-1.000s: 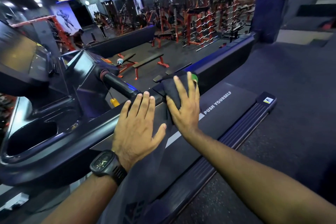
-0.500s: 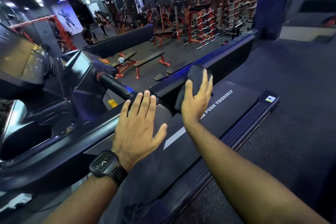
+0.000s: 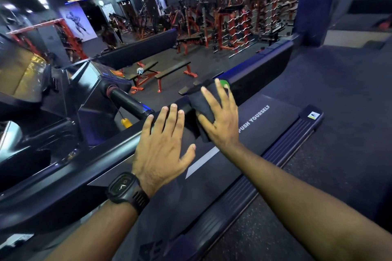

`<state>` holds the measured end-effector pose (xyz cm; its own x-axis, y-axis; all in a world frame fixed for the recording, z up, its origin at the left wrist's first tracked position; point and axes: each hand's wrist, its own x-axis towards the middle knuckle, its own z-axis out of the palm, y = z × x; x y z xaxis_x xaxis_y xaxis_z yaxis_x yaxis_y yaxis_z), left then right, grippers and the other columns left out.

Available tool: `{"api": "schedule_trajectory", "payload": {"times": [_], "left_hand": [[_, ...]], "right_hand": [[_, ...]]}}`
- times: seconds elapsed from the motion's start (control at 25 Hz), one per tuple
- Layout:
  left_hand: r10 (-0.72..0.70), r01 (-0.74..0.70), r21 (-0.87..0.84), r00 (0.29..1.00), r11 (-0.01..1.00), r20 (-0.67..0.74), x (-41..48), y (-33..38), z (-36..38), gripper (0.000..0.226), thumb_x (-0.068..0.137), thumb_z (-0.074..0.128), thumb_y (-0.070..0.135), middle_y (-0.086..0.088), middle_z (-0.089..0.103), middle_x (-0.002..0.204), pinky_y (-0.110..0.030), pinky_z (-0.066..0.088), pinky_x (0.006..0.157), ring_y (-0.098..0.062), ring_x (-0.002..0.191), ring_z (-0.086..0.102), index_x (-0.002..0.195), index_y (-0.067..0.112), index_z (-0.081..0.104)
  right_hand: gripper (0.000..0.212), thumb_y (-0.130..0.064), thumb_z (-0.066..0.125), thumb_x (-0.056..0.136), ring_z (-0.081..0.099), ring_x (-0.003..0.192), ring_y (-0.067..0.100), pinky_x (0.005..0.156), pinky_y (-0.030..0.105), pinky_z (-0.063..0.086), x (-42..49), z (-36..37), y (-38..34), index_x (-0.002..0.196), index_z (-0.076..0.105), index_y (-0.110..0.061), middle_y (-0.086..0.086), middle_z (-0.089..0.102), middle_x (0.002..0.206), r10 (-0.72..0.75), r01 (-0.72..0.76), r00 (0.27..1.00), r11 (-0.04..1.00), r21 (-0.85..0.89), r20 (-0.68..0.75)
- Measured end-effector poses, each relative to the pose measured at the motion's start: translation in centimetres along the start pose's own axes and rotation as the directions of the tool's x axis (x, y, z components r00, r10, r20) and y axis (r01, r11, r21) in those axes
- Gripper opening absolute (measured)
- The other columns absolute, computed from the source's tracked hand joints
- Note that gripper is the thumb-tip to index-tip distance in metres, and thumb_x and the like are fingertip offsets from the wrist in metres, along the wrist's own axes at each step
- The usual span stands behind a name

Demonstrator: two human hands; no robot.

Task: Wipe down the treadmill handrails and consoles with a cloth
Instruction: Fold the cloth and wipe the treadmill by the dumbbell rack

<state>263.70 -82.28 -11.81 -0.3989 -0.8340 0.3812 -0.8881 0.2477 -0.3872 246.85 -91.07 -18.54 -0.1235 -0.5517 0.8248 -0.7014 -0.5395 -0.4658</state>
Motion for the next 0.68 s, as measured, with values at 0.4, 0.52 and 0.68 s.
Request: {"api": "schedule_trajectory", "payload": {"times": [0.4,0.52,0.68], "left_hand": [[0.005,-0.006,0.018,1.000,1.000,0.031,1.2,0.9,-0.1,0.081,0.087,0.036,0.055,-0.017,0.035,0.156,-0.054,0.030,0.114,-0.033,0.142,0.035,0.148,0.002,0.037],[0.005,-0.006,0.011,0.999,1.000,0.036,1.4,1.0,-0.1,0.081,0.087,0.036,0.055,-0.017,0.035,0.156,-0.054,0.031,0.113,-0.033,0.142,0.035,0.148,0.002,0.037],[-0.003,0.003,0.008,0.999,1.000,0.034,2.2,1.6,0.0,0.081,0.087,0.038,0.056,-0.017,0.035,0.156,-0.054,0.031,0.113,-0.034,0.142,0.035,0.148,0.002,0.038]], "right_hand": [[0.059,-0.046,0.057,0.090,0.026,0.149,0.027,0.118,0.049,0.029,1.8,0.4,1.2,0.147,0.047,-0.033,0.000,0.028,0.163,0.244,-0.233,0.965,0.967,0.107,-0.099],[0.059,-0.042,0.055,0.091,0.022,0.151,0.021,0.118,0.053,0.029,1.6,0.8,-2.2,0.149,0.043,-0.037,-0.005,0.022,0.165,0.621,-0.571,0.777,0.763,0.302,-0.101],[0.061,-0.043,0.057,0.089,0.024,0.149,0.032,0.116,0.045,0.026,0.7,-0.4,1.8,0.148,0.044,-0.032,0.004,0.028,0.163,-0.032,0.032,0.999,0.999,-0.016,-0.010]]}}
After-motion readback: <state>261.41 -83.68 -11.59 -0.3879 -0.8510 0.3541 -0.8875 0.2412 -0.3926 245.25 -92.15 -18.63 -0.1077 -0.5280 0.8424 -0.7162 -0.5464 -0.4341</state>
